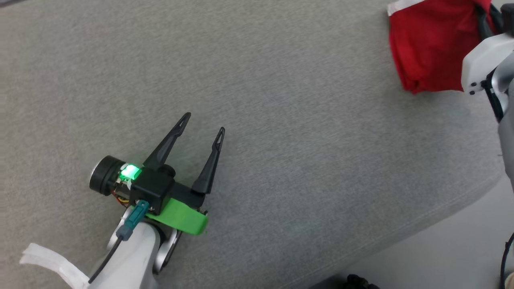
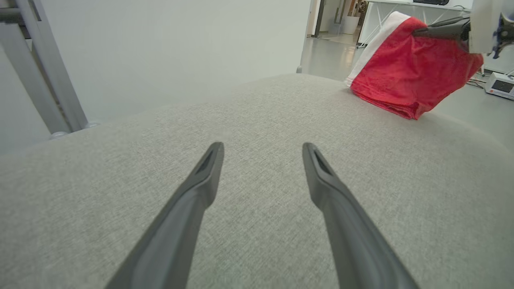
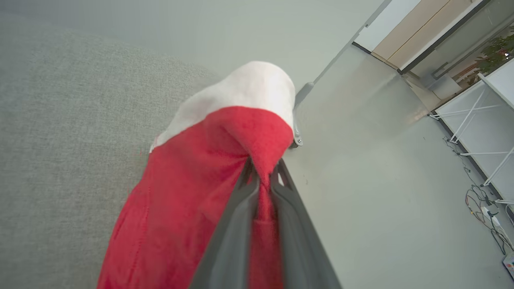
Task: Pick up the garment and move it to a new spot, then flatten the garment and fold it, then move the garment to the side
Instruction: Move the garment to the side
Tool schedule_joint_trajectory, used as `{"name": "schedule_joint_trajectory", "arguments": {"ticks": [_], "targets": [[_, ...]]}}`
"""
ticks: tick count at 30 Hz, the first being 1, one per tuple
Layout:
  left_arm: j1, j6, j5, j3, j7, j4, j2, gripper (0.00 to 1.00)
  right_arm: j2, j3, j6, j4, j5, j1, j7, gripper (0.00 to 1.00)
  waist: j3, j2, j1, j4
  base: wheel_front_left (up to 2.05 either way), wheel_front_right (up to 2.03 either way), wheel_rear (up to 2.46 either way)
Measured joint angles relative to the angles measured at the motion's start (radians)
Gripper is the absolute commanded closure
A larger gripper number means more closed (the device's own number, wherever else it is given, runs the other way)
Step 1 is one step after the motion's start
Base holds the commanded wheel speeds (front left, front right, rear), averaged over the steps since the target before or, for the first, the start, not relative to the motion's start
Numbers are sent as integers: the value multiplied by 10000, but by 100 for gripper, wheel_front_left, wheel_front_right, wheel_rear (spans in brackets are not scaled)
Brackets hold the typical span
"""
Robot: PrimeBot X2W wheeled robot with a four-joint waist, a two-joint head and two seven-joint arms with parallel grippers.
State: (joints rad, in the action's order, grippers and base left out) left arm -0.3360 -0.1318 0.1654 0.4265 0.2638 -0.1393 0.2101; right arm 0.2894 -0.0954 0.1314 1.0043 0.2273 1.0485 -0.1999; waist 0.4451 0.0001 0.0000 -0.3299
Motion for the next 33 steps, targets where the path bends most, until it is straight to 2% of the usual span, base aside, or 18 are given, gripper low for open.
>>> {"name": "schedule_joint_trajectory", "arguments": {"ticks": [2, 3, 4, 6, 8, 9, 10, 14, 19, 23, 28, 33], "targets": [[-92, 0, 27, -25, 2, 2, 6, 0, 107, -383, 2, 59, 389, 200, 148, 100, 275, 0, 0, 321, 0, 0, 0], [-128, 0, 27, -35, 0, 4, 8, 0, 150, -608, 2, 59, 554, 274, 192, 63, 385, 0, 0, 443, 0, 0, 0], [-175, 0, 27, -36, 2, 2, 8, 0, 211, -851, 0, 48, 750, 339, 221, 3, 513, 0, 0, 584, 0, 0, 0], [-260, 0, 54, -50, 2, 0, -4, 0, 217, -1348, 0, 17, 1137, 367, 293, 0, 747, 0, 1, 854, 0, 0, 0], [-279, 0, 75, -79, 2, -4, -19, 0, 109, -1745, 2, -38, 1419, 357, 270, 18, 922, 0, 1, 1075, 0, 0, 0], [-288, 0, 84, -98, 2, -6, -25, 0, 50, -2042, 2, -111, 1553, 330, 232, 5, 1006, 0, 1, 1183, 0, 0, 0], [-287, 0, 86, -125, 2, -8, -38, 0, 21, -2270, 2, -178, 1716, 308, 232, 0, 1065, 0, 1, 1260, 0, 0, 0], [-285, 0, 94, -211, 6, -10, -71, 0, -123, -3310, 2, -639, 2627, 44, 234, 0, 1235, 0, 1, 1522, 0, 0, 0], [-230, 0, 94, -276, 6, -61, -92, 0, -221, -4512, 2, -1074, 3676, -312, 428, 0, 1081, 0, 1, 1538, 0, 0, 0], [-180, 0, 94, -341, 4, -75, -153, 0, -268, -5333, 2, -1475, 4054, -628, 385, 0, 875, 0, 1, 1518, 0, 0, 0], [-8, 0, 92, -504, 2, -159, -280, 0, -608, -5992, 2, -1850, 4249, -742, -128, 0, 589, 0, 1, 1507, 0, 0, 0], [290, 0, -29, -1080, 2, -307, -449, 0, -1206, -5854, 2, -2082, 4123, -698, -568, 0, 165, 0, 1, 1504, 0, 0, 0]]}}
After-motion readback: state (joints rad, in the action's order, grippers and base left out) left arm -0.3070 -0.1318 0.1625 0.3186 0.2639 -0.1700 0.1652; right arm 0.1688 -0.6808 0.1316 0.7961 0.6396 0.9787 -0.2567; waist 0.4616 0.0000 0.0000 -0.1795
